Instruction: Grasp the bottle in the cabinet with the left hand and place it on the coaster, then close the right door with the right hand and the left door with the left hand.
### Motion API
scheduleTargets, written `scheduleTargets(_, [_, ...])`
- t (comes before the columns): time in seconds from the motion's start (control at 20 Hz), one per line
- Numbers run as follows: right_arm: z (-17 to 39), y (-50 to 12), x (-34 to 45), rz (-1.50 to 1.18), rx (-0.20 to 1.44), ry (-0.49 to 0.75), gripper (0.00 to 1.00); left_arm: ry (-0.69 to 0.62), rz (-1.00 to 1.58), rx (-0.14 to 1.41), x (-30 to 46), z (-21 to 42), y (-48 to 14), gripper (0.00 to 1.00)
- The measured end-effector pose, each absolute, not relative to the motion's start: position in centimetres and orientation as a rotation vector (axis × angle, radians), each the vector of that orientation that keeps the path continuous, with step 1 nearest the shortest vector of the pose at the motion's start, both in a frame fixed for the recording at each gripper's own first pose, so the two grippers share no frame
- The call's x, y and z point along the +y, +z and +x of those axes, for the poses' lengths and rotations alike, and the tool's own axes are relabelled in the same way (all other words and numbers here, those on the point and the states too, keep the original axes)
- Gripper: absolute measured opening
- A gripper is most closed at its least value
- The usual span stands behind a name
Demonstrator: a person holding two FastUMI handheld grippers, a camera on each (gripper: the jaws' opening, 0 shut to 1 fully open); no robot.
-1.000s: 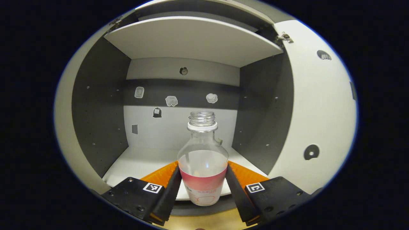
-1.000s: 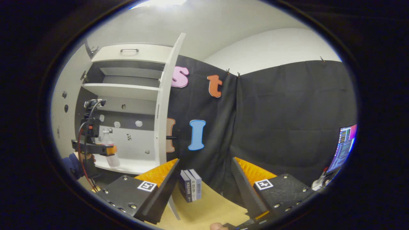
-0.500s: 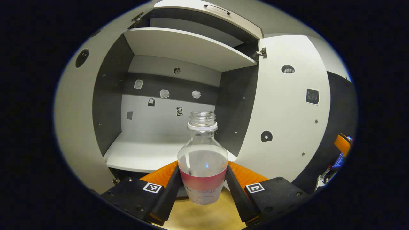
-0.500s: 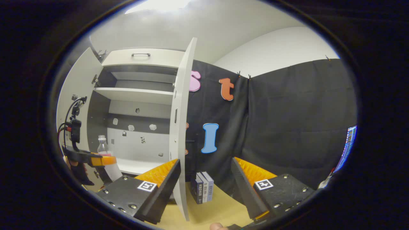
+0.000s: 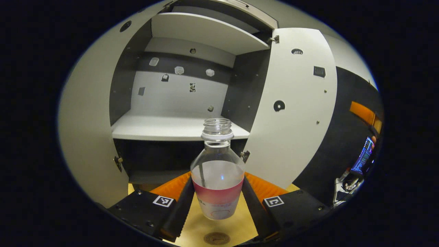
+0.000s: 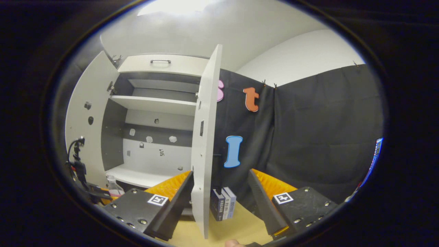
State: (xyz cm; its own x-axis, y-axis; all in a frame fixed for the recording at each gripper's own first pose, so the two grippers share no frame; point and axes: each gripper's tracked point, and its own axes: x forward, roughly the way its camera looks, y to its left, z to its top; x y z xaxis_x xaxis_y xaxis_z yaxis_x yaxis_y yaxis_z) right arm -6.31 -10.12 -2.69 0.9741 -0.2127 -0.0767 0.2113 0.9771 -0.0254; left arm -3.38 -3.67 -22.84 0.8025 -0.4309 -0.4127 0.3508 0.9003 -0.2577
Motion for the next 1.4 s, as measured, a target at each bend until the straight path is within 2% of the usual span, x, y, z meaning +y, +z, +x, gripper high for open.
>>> scheduleTargets(0.5, [-7.1,-2.0,-10.0,-0.037,0.07,-0.225,0.94,-0.44,-0.203,0.718,-3.2,-10.4,-36.0,0.81])
scheduleTargets(0.6, [-7.3,-1.8,-10.1,-0.045,0.07,-0.227,0.96,-0.438,-0.189,0.754,-3.3,-11.3,-37.9,0.84])
scheduleTargets(0.65, [-7.4,-1.8,-10.1,-0.049,0.071,-0.228,0.96,-0.442,-0.18,0.764,-3.5,-11.8,-38.8,0.81])
scheduleTargets(0.7, [-7.5,-1.7,-10.1,-0.052,0.072,-0.228,0.94,-0.449,-0.168,0.772,-3.8,-12.1,-39.4,0.81])
scheduleTargets(0.95, [-8.0,-1.5,-10.7,-0.057,0.075,-0.243,0.96,-0.478,-0.121,0.783,-5.5,-12.7,-41.8,0.81])
scheduleTargets(1.0, [-8.2,-1.5,-10.9,-0.058,0.076,-0.247,0.94,-0.478,-0.106,0.791,-5.6,-12.7,-42.4,0.84])
scheduleTargets(1.1, [-8.3,-1.6,-11.3,-0.062,0.082,-0.256,0.96,-0.481,-0.095,0.801,-5.9,-12.8,-43.1,0.82])
scheduleTargets(1.4, [-8.1,-2.0,-11.7,-0.072,0.096,-0.255,0.94,-0.466,-0.085,0.807,-5.7,-13.5,-44.4,0.82])
